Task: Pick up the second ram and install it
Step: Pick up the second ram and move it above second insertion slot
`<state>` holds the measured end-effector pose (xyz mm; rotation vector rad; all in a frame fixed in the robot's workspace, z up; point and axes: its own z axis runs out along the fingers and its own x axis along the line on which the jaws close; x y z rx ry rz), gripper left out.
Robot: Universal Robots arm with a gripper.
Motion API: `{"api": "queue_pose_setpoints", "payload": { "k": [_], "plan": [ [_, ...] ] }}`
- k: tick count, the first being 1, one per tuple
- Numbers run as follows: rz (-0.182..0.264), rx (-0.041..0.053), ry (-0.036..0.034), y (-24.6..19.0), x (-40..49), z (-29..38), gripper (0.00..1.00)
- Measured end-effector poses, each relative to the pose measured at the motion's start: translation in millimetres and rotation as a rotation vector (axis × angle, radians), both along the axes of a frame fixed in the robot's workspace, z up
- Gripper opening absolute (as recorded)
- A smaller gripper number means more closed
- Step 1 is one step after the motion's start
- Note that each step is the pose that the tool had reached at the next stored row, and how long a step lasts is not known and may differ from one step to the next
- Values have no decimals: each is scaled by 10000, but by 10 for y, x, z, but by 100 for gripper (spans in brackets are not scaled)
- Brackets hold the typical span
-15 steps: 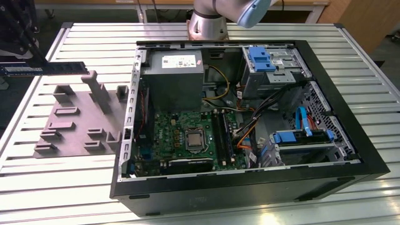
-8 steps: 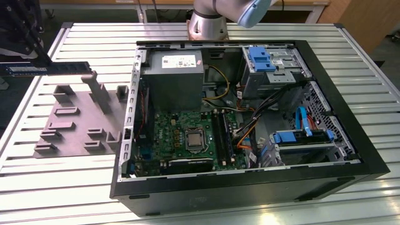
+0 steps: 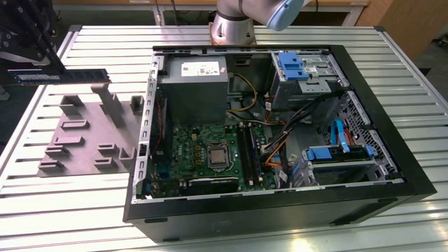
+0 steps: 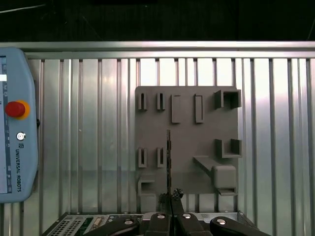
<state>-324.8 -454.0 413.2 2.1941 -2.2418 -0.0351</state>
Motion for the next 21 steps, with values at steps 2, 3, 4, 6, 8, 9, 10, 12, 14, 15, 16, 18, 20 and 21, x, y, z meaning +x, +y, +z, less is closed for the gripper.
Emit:
{"api": "queue_pose_setpoints", "payload": {
  "k": [2, 3, 4, 6, 8, 9, 10, 12, 14, 15, 16, 18, 20, 21],
  "plan": [
    [0, 0, -1, 0, 26, 0, 11],
    [0, 0, -1, 0, 40, 0, 11],
    [0, 0, -1, 0, 53, 0, 11],
    [0, 1, -1, 0, 81, -1, 11],
    [0, 0, -1, 0, 111, 0, 11],
    [0, 0, 0, 0, 126, 0, 11],
    [1, 0, 0, 0, 141, 0, 11],
    [0, 0, -1, 0, 171, 0, 11],
    [0, 1, -1, 0, 201, 0, 11],
    [0, 0, 0, 0, 216, 0, 11],
    [0, 0, 0, 0, 231, 0, 11],
    [0, 0, -1, 0, 260, 0, 11],
    [0, 1, -1, 0, 291, 0, 11],
    [0, 0, 0, 0, 306, 0, 11]
  ]
}}
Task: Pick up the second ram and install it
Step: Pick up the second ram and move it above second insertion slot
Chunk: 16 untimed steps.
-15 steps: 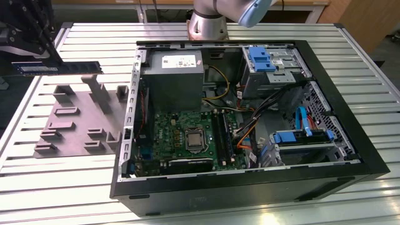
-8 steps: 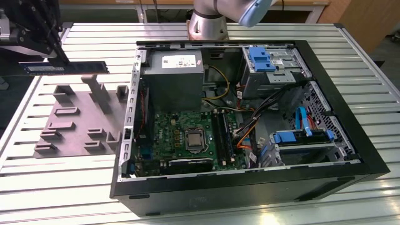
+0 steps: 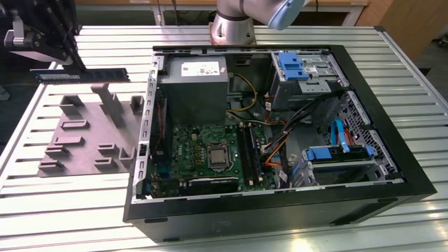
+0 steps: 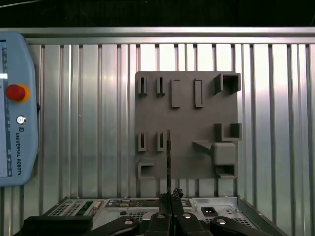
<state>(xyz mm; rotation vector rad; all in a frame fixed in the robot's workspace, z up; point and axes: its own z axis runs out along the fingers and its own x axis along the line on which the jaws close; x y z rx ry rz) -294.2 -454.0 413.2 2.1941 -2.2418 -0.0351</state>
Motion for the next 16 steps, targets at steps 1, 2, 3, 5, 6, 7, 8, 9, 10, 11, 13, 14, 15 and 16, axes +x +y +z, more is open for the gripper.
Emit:
{"api": "queue_pose_setpoints", "payload": {
  "k": [1, 2, 3, 5, 6, 7, 8, 9, 10, 11, 13, 14, 15, 16],
  "plan": [
    [0, 0, 0, 0, 15, 0, 11],
    [0, 0, 0, 0, 30, 0, 11],
    [0, 0, 0, 0, 45, 0, 11],
    [0, 0, 0, 0, 76, 0, 11],
    [0, 0, 0, 0, 91, 0, 11],
    [0, 1, -1, 0, 106, 0, 11],
    [0, 0, 0, 0, 122, 0, 11],
    [0, 0, 0, 0, 137, 0, 11],
    [0, 0, -1, 0, 153, 0, 11],
    [0, -1, 0, 0, 170, 0, 11],
    [0, 0, 0, 0, 202, 0, 11],
    [0, 0, 0, 0, 218, 0, 11],
    [0, 0, 0, 0, 234, 0, 11],
    [0, 0, 0, 0, 249, 0, 11]
  ]
}}
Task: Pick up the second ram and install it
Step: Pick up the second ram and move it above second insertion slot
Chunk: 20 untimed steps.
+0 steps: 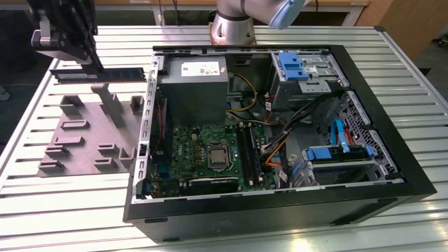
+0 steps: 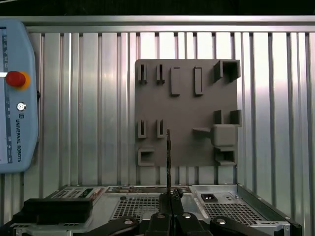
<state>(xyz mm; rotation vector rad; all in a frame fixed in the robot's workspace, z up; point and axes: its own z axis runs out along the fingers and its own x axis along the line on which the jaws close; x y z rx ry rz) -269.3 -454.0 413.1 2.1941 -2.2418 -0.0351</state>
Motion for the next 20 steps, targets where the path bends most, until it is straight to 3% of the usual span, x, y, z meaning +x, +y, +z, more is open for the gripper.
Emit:
{"api": "queue_pose_setpoints", "payload": {
  "k": [20],
  "plan": [
    [0, 0, 0, 0, 365, 0, 11]
  ]
}}
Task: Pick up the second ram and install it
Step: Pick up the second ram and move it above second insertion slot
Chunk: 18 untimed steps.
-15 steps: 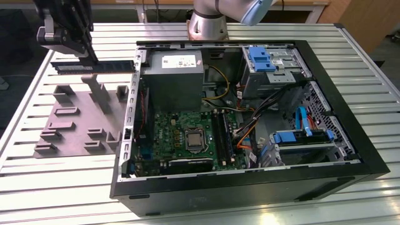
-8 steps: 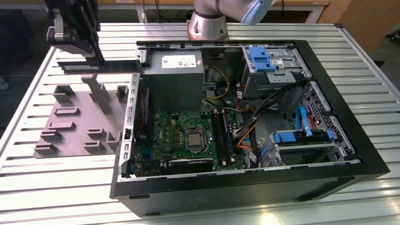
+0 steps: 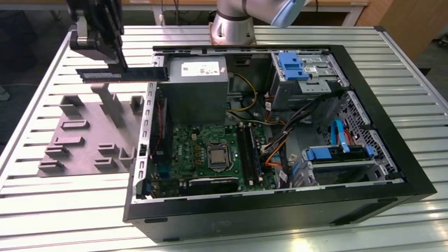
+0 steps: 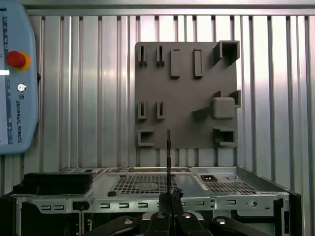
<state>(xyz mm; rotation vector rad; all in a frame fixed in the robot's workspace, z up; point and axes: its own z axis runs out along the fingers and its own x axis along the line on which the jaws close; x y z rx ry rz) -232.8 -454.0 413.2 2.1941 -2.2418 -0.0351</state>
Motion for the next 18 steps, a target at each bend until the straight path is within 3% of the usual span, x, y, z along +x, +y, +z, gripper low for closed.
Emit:
{"api": "queue_pose_setpoints", "payload": {
  "k": [18],
  "plan": [
    [1, 0, -1, 0, 371, 0, 11]
  ]
}}
